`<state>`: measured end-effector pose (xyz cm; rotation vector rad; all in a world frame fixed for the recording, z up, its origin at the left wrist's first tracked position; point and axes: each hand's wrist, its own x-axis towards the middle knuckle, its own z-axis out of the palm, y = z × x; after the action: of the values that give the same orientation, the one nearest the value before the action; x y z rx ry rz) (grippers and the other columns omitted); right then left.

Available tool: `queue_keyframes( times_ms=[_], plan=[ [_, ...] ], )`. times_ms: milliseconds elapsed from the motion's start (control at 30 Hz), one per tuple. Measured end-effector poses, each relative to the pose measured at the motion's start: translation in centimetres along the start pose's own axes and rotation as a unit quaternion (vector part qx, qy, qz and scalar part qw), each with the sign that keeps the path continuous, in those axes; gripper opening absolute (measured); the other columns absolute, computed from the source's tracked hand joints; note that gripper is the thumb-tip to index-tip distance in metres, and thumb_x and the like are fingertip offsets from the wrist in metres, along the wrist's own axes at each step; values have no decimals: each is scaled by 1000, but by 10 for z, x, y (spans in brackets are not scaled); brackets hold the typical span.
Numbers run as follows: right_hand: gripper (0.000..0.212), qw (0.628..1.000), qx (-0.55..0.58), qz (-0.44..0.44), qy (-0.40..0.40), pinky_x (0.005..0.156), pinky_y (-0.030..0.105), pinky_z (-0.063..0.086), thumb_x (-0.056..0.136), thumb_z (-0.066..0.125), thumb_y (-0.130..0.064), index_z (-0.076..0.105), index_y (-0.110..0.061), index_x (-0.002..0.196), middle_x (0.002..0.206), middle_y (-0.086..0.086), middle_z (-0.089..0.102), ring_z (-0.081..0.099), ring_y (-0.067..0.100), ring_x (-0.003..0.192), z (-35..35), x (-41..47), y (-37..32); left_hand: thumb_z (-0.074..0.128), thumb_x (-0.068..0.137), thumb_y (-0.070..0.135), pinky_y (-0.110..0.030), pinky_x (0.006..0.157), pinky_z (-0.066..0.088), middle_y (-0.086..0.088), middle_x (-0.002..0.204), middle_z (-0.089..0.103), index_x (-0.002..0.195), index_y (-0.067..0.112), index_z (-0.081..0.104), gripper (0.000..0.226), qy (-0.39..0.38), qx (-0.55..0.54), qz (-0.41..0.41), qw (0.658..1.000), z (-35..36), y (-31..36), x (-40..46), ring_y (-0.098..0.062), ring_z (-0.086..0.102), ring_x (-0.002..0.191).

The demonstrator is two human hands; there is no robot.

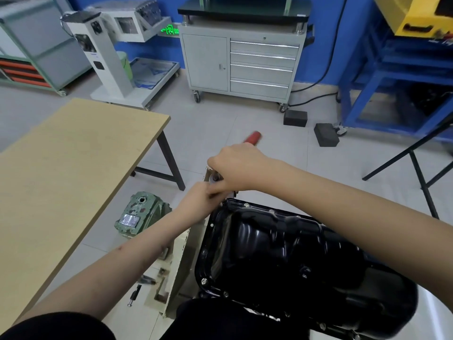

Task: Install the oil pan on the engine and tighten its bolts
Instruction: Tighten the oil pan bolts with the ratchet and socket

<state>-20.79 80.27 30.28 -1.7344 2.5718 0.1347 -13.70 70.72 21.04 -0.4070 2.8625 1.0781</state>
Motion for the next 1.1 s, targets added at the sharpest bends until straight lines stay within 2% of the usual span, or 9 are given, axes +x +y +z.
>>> queue_keyframes(
  times_ms=[167, 267, 333, 433, 567, 667, 900, 1000, 1100],
  plan=[
    [32, 999, 36, 11, -3, 52, 27, 29, 86, 51, -43, 60, -14, 96, 74, 1, 46, 52, 26, 80, 1, -4, 3, 44, 94, 15, -29, 53, 24, -26, 62, 49, 57, 13, 34, 39, -3, 20, 21, 1000, -1, 5, 1, -38, 45, 63],
    [27, 993, 94, -32, -57, 69, 31, 45, 84, 53, -23, 61, -17, 110, 97, 4, 62, 55, 23, 94, -4, -5, 9, 44, 95, 16, -27, 48, 26, -9, 50, 44, 52, 12, 40, 43, -24, 18, 39, 999, -5, 7, 2, -25, 44, 52],
    [39, 985, 124, -63, -102, 78, 28, 43, 83, 54, -10, 57, -19, 121, 107, 4, 61, 49, 17, 92, -9, -5, 11, 43, 96, 15, -26, 61, 38, -17, 74, 62, 75, 3, 63, 32, -51, 14, 57, 997, -6, 10, 1, -27, 57, 73],
    [48, 984, 103, -84, -120, 75, 28, 42, 80, 58, -7, 55, -23, 125, 109, 2, 60, 47, 16, 91, -11, -4, 11, 42, 97, 17, -8, 77, 31, -12, 117, 61, 114, 2, 60, 29, -74, 3, 76, 994, -10, 11, -1, -21, 53, 111],
    [32, 998, 6, -47, -38, 51, 27, 33, 82, 58, -36, 61, -14, 104, 94, 5, 63, 57, 25, 85, -7, 0, 5, 51, 91, 30, -26, 70, 44, -16, 87, 65, 95, -1, 63, 33, -34, 1, 38, 999, -7, 5, 0, -27, 59, 84],
    [40, 1000, -26, 10, -9, 47, 26, 23, 88, 45, -50, 56, -12, 87, 70, 2, 46, 45, 25, 70, -2, -2, 3, 54, 91, 25, -11, 46, 34, 1, 50, 45, 62, 7, 51, 35, 19, -11, 14, 1000, -4, 6, -2, -14, 42, 51],
    [22, 997, 47, -9, -53, 60, 28, 37, 85, 53, -29, 61, -17, 101, 85, -1, 56, 55, 23, 91, -7, -9, 8, 43, 96, 20, -24, 46, 21, -2, 50, 35, 55, 12, 36, 43, -46, 54, 40, 997, -8, 12, 1, -16, 33, 49],
    [36, 990, 95, -54, -93, 79, 35, 48, 82, 53, -10, 59, -19, 117, 108, 5, 63, 55, 24, 101, -9, -9, 10, 43, 96, 15, -18, 59, 29, 3, 73, 51, 81, 11, 60, 23, -63, 46, 66, 995, -10, 14, 0, -10, 45, 68],
    [41, 988, 96, -61, -106, 73, 31, 47, 80, 58, -9, 58, -22, 119, 108, 4, 62, 55, 22, 97, -10, -7, 10, 43, 95, 15, -13, 75, 35, -2, 104, 60, 112, 8, 61, 25, -75, 20, 64, 995, -8, 12, 0, -14, 52, 99]
  ],
)
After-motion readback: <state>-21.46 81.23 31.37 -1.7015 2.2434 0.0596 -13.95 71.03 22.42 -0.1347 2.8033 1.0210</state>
